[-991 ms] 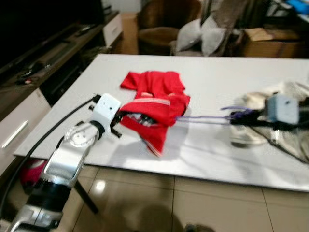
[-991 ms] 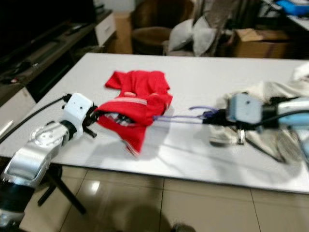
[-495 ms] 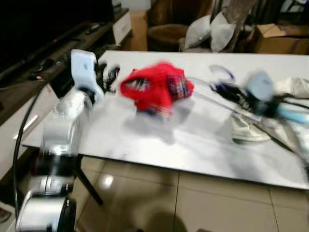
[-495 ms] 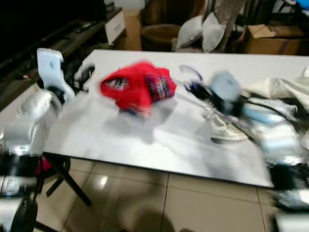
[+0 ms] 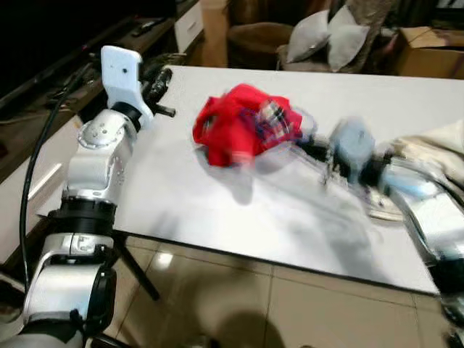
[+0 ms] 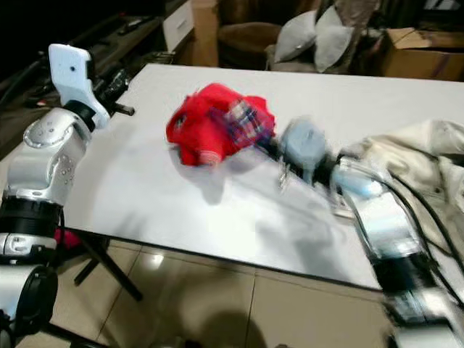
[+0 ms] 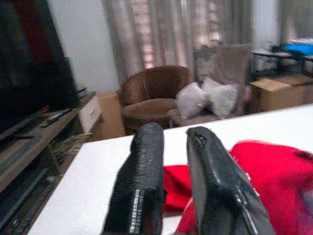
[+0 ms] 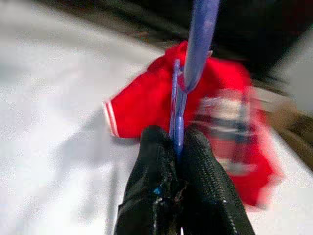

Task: Hang hanger

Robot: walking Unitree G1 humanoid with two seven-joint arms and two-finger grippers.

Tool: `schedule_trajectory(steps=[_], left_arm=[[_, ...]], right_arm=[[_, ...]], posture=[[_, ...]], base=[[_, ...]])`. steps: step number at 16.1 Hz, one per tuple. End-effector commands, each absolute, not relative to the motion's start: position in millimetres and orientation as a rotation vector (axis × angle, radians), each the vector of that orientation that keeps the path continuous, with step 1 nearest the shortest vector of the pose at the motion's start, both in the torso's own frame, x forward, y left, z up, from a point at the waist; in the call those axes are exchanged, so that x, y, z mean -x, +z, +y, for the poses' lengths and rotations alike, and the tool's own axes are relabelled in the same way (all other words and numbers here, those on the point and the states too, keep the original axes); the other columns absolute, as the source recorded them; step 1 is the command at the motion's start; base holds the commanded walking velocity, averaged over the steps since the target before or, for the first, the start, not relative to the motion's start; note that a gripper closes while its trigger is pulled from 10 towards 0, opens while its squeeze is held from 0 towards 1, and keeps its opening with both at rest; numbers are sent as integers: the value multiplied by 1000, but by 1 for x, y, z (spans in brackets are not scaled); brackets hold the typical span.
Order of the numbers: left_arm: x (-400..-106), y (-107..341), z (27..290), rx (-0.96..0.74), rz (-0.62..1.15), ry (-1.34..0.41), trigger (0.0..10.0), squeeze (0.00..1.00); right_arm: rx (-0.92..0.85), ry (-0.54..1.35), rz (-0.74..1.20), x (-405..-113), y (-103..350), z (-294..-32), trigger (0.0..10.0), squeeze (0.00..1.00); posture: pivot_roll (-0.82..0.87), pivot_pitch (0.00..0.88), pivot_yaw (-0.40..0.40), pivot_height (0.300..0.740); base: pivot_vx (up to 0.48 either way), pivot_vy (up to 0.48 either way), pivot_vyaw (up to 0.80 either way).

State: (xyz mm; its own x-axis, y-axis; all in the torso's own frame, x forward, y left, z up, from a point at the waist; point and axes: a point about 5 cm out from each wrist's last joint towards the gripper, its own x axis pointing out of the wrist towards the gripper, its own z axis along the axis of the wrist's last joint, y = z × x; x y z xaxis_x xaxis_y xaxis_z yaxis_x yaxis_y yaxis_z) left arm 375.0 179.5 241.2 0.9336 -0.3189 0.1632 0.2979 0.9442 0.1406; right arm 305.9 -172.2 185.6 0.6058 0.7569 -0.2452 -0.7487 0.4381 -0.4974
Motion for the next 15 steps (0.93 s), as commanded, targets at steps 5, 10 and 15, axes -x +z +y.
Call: schedule_trajectory(steps=[5, 10, 15], left_arm=[[-350, 210, 158, -304, -79, -505, 10000, 0], [-335, 190, 154, -438, -5, -553, 10000, 0], [-320, 188, 161, -159, -48, -400, 10000, 0]], right_arm=[[966, 1098, 228, -286, 193, -192, 10000, 0], [1203, 979, 148, -292, 264, -217, 10000, 0], [819, 778, -102, -293, 294, -217, 10000, 0]], posture=[[-133, 0, 113, 740], [-138, 0, 115, 740], [-149, 0, 118, 740]], base=[[0, 0, 0], [0, 0, 0], [0, 0, 0]])
